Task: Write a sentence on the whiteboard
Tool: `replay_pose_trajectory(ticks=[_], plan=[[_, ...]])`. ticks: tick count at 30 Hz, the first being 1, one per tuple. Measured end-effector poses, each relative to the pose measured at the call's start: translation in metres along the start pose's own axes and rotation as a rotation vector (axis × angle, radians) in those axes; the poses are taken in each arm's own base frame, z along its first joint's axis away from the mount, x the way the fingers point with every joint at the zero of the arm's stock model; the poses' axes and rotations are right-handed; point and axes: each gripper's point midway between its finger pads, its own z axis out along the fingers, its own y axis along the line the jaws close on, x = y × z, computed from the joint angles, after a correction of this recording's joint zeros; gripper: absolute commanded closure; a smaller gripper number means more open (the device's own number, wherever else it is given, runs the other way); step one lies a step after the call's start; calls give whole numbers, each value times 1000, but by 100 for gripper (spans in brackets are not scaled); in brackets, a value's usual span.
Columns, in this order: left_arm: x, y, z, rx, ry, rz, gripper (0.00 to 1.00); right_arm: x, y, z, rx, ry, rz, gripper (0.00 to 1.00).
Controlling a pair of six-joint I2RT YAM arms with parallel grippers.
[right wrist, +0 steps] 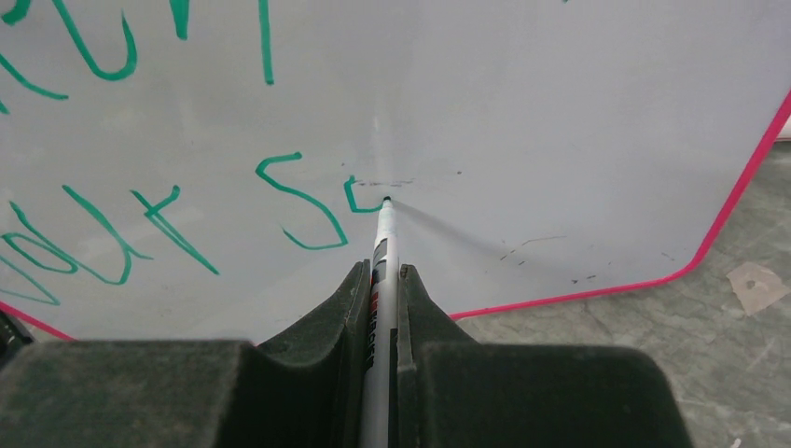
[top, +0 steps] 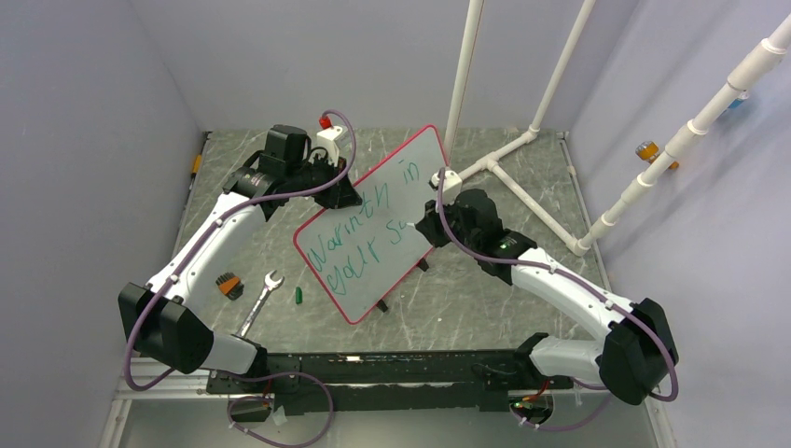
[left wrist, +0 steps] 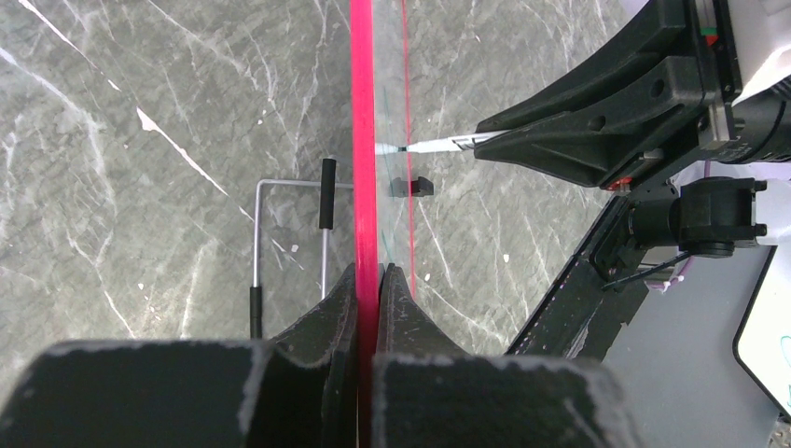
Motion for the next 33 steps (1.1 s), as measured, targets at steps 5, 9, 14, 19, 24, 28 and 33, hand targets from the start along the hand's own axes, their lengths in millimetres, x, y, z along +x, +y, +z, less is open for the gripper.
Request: replay_pose_trajectory(ticks=[5, 9, 14, 19, 24, 28, 33], plan=[[0, 0, 0, 0, 0, 0, 100, -14, 1, 0, 2, -24, -4, 100], [0, 0, 0, 0, 0, 0, 100, -24, 2, 0, -2, -42, -7, 100], [0, 0, 0, -1, 0, 0, 100, -24, 4, 1, -16, -41, -8, 100], [0, 0, 0, -1, 0, 0, 100, -24, 7, 1, -33, -39, -6, 100], [0, 0, 0, -2, 0, 0, 100, -22, 9, 1, -49, -40, -4, 100], [0, 1, 0, -5, 1, 0, 100, -19, 10, 2, -57, -34, -1, 100], [0, 1, 0, -8, 1, -1, 100, -18, 10, 2, -60, -39, 0, 100]])
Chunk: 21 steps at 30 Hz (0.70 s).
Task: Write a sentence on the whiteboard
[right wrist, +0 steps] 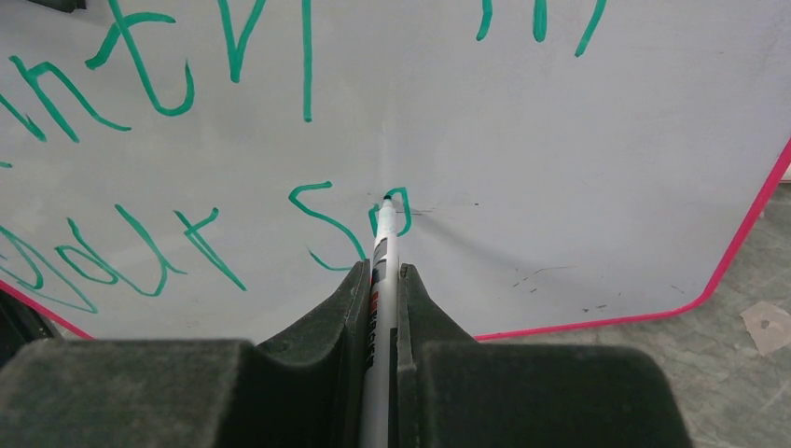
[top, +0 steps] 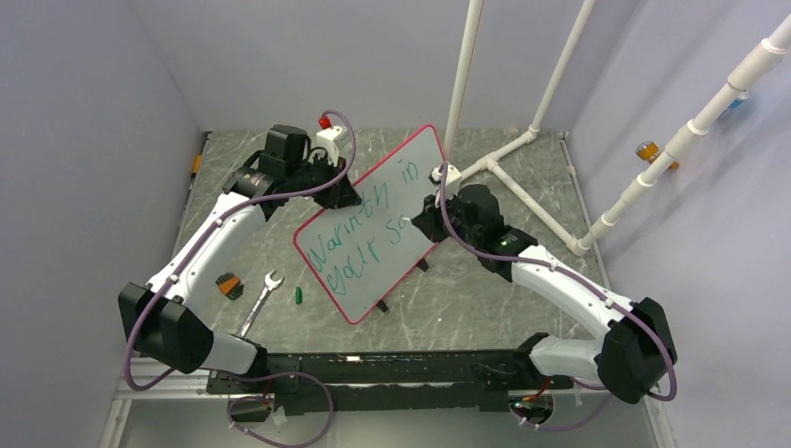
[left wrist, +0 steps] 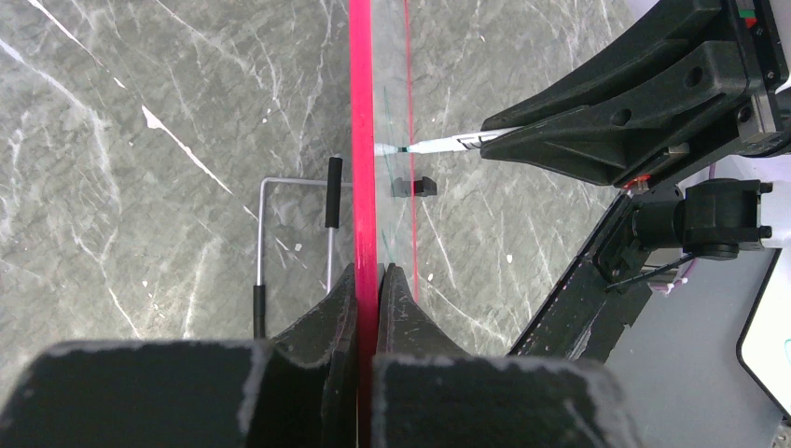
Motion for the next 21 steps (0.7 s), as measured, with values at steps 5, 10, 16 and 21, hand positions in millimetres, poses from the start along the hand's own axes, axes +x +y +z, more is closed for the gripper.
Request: replay_pose_trajectory(ticks=[5, 10, 16, 21], plan=[[0, 0, 0, 0, 0, 0, 100, 2, 2, -1, -10, 0, 1, 100], [0, 0, 0, 0, 0, 0, 100, 5, 4, -1, -23, 8, 4, 100], [0, -1, 0, 6, 0, 0, 100, 5, 4, -3, -20, 13, 4, 100], [-1, -3, 0, 10, -2, 4, 100, 3, 5, -11, -17, 9, 3, 100]])
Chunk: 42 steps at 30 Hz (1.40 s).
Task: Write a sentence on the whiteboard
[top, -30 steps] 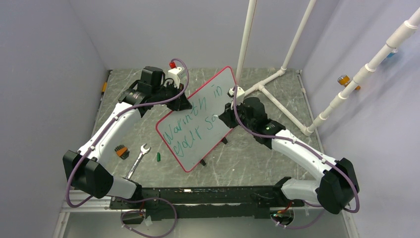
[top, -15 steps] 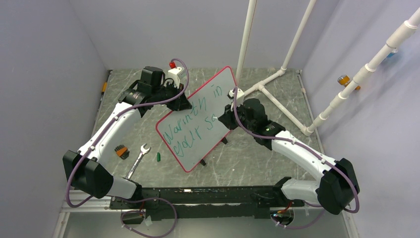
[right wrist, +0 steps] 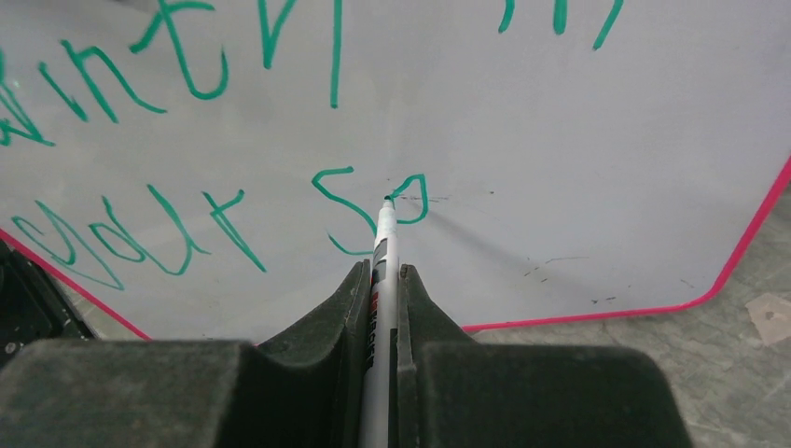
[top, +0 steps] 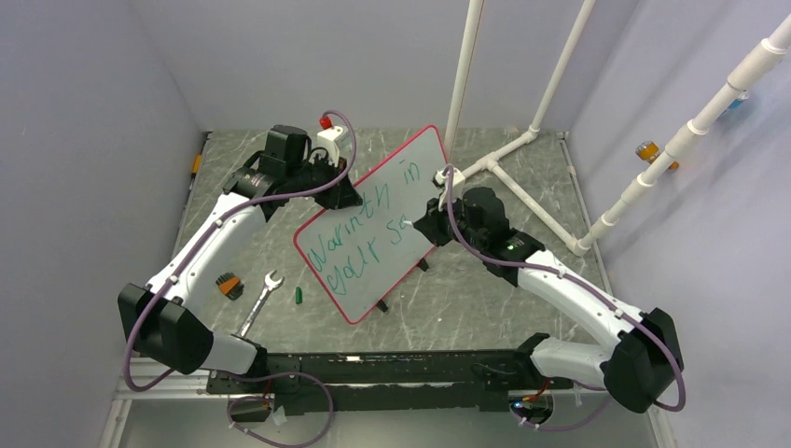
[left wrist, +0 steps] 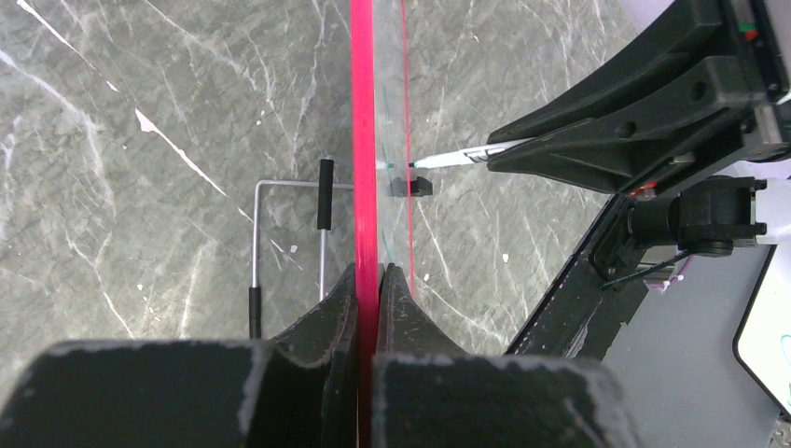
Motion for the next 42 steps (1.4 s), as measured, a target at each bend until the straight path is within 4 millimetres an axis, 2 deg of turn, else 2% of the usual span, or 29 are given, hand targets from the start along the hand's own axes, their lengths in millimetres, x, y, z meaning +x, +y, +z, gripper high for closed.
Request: replay_pose_trajectory(ticks=[6, 12, 20, 26, 32, 35, 42], plan=[[0, -1, 0, 2, 0, 3, 100, -18, 0, -14, 18, -65, -9, 100], [0, -2, 0, 3, 0, 3, 100, -21, -10, -15, 62, -75, -3, 100], [0, -2, 0, 4, 0, 3, 100, -15, -23, -2, 97, -50, 12, 100], [0, -1, 0, -1, 0, 2, 100, -16, -24, 8, 91, -47, 16, 100], [0, 0, 0, -4, 1, 1, 100, -15, -23, 9, 83, -51, 30, 100], [0, 0, 0, -7, 1, 1, 100, -12, -23, 9, 79, -62, 39, 100], [0, 0, 0, -7, 1, 1, 100, 15, -27, 8, 87, -29, 70, 100]])
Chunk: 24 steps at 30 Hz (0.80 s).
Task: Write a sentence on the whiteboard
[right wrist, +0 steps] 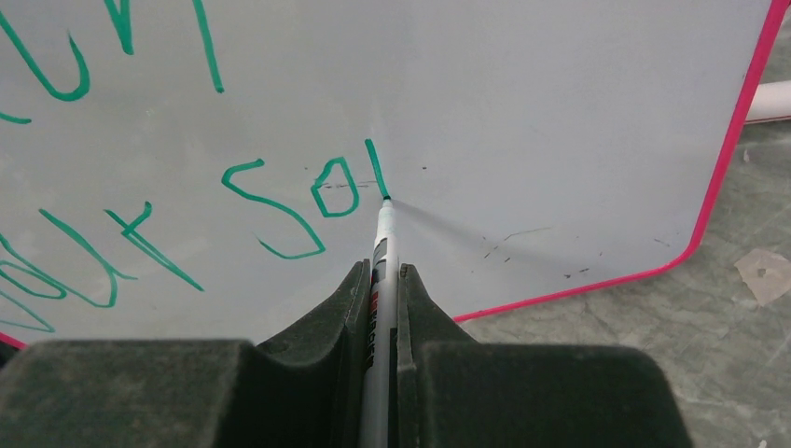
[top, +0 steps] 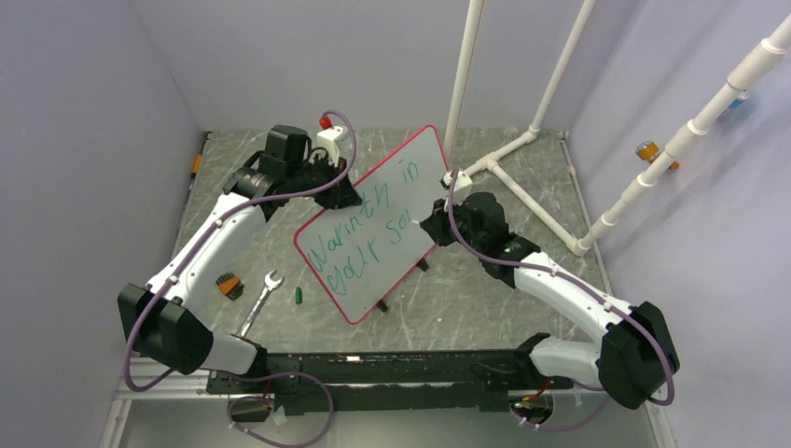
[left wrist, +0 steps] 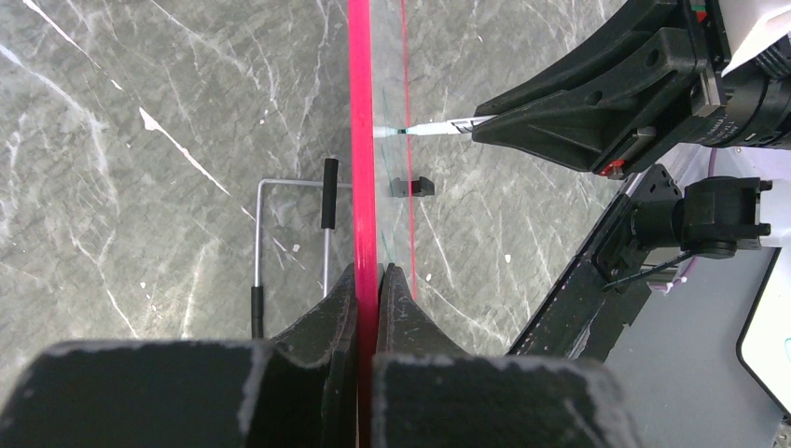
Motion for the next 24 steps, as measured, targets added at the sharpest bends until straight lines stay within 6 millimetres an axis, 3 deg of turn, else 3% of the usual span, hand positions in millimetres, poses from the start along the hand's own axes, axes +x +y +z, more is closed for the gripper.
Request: replay_pose_trajectory(ticks=[10, 24], plan=[[0, -1, 0, 3, -1, 1, 100, -2, -5, -1, 33, 2, 1, 100], [0, 0, 0, -2, 0, 0, 100, -40, -9, 5, 62, -40, -21, 100]])
